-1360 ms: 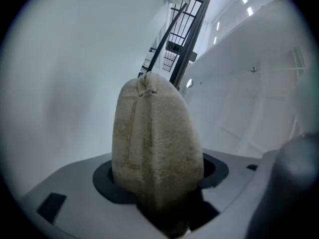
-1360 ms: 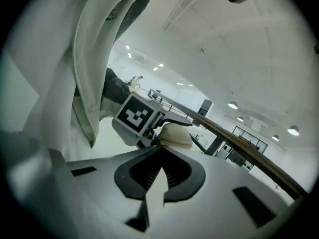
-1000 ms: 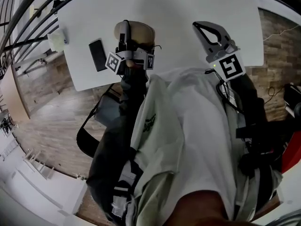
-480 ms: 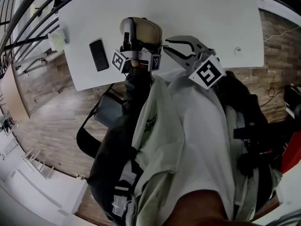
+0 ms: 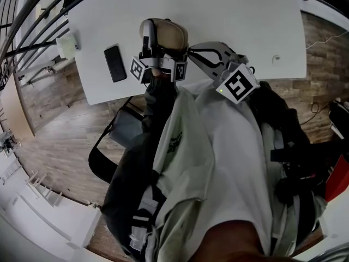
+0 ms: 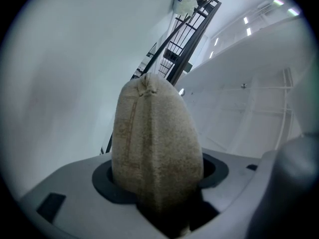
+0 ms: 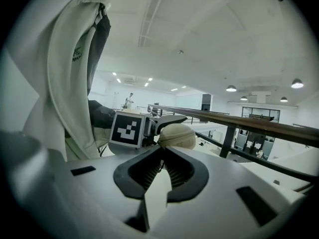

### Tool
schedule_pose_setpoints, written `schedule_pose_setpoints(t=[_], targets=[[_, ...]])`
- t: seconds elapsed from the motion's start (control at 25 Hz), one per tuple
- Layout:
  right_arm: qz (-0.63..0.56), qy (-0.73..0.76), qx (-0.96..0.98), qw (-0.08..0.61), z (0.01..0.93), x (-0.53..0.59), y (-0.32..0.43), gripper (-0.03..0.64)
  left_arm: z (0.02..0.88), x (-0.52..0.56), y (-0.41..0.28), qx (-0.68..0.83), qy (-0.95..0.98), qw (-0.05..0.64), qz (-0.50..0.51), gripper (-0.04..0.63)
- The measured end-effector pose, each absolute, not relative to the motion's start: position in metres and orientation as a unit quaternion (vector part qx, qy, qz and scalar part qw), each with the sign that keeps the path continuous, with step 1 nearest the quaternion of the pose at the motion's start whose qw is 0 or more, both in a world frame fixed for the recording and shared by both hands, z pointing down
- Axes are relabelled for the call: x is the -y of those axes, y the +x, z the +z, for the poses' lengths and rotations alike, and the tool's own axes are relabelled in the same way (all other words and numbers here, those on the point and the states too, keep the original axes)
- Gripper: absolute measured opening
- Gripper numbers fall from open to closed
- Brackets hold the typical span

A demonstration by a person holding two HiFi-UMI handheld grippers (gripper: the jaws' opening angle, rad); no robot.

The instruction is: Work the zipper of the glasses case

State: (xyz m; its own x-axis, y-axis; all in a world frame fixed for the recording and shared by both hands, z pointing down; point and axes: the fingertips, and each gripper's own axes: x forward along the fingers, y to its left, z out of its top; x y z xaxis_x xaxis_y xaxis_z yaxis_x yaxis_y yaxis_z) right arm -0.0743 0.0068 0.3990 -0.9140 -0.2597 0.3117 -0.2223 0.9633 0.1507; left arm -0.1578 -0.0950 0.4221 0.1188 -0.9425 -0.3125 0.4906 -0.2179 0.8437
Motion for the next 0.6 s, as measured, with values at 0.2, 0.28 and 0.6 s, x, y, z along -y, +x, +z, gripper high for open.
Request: schedule_pose_setpoints(t=[0.2,0.28,0.6], targets=[[-0.036,0.116,0.979,0.163,0.3979,-0.0066,-0.0755,0.095,0.419,0.095,-0.1558,0.23,0.478,0.583,-0.616,0.314],[-0.039,0.112,0.978,0.171,0.4008,-0.0075,-0.0784,0.095,0.4195,0.0954,-0.1543,0.228,0.477,0.586,-0.614,0.314],[-0.111,0.125,0.969,0.181,0.3926,-0.0131,-0.0789,-0.003,0.4217,0.0953,-0.1539,0.222,0.463,0.592,-0.621,0.314]])
